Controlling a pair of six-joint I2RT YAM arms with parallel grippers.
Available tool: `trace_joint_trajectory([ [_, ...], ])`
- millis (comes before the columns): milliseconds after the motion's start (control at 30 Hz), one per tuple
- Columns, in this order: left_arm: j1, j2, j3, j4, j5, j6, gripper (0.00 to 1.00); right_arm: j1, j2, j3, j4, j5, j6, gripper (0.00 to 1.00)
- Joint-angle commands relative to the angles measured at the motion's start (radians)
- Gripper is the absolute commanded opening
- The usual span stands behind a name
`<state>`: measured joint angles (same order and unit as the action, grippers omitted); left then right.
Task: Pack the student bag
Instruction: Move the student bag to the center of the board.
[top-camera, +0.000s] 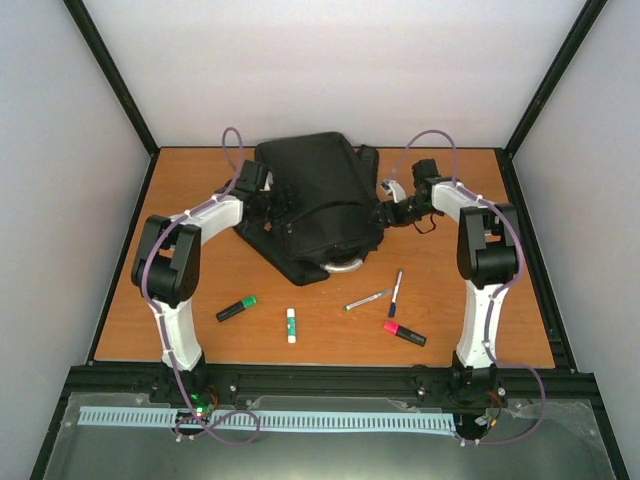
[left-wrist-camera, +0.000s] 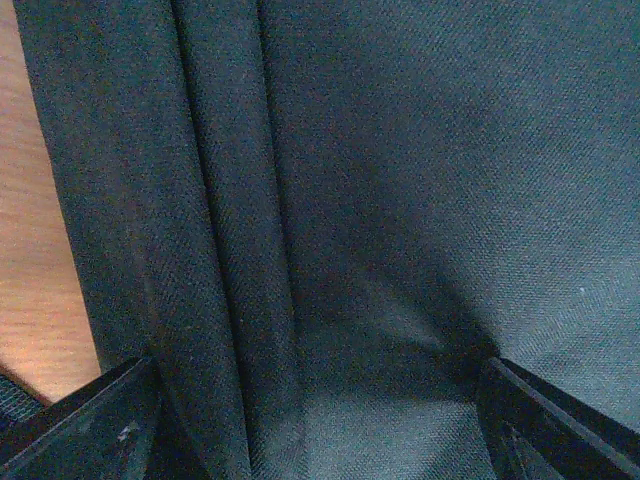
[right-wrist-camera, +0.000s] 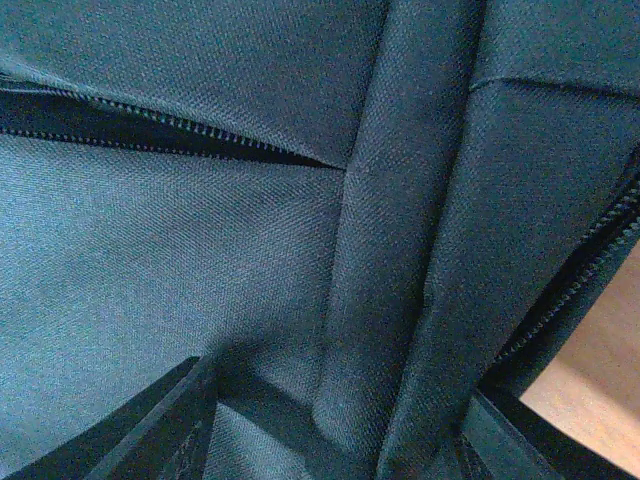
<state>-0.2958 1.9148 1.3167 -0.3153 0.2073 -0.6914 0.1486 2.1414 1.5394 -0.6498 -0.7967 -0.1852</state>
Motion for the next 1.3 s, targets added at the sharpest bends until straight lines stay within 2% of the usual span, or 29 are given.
trace_joint_trajectory([
  [0, -0.077, 0.065, 0.077, 0.062, 0.087, 0.020, 0.88, -0.054, -0.094, -0.088, -0.077, 0.061, -0.073, 0.61],
  [233, -0.161, 0.126, 0.135, 0.074, 0.112, 0.029, 0.86, -0.206, -0.187, -0.195, -0.120, 0.072, -0.127, 0.60],
  [467, -0.256, 0.127, 0.175, 0.042, 0.111, 0.083, 0.84, -0.326, -0.212, -0.187, -0.128, 0.124, -0.153, 0.60],
  [667, -0.267, 0.031, 0.130, -0.001, 0.023, 0.144, 0.87, -0.341, -0.282, -0.171, -0.122, 0.200, -0.164, 0.63],
  [833, -0.267, -0.104, 0.000, 0.001, -0.075, 0.213, 0.91, -0.334, -0.394, -0.179, -0.118, 0.238, -0.174, 0.67],
  [967, -0.264, -0.188, -0.114, 0.028, -0.136, 0.239, 0.94, -0.268, -0.480, -0.199, -0.143, 0.257, -0.245, 0.68],
  [1100, -0.253, -0.206, -0.167, 0.025, -0.147, 0.261, 0.93, -0.119, -0.584, -0.272, -0.139, 0.275, -0.352, 0.71],
  [1200, -0.236, -0.210, -0.210, 0.066, -0.096, 0.272, 0.85, 0.051, -0.673, -0.375, -0.092, 0.346, -0.467, 0.73],
  [1267, -0.205, -0.203, -0.245, 0.122, 0.013, 0.266, 0.71, 0.162, -0.723, -0.442, -0.061, 0.401, -0.558, 0.74],
])
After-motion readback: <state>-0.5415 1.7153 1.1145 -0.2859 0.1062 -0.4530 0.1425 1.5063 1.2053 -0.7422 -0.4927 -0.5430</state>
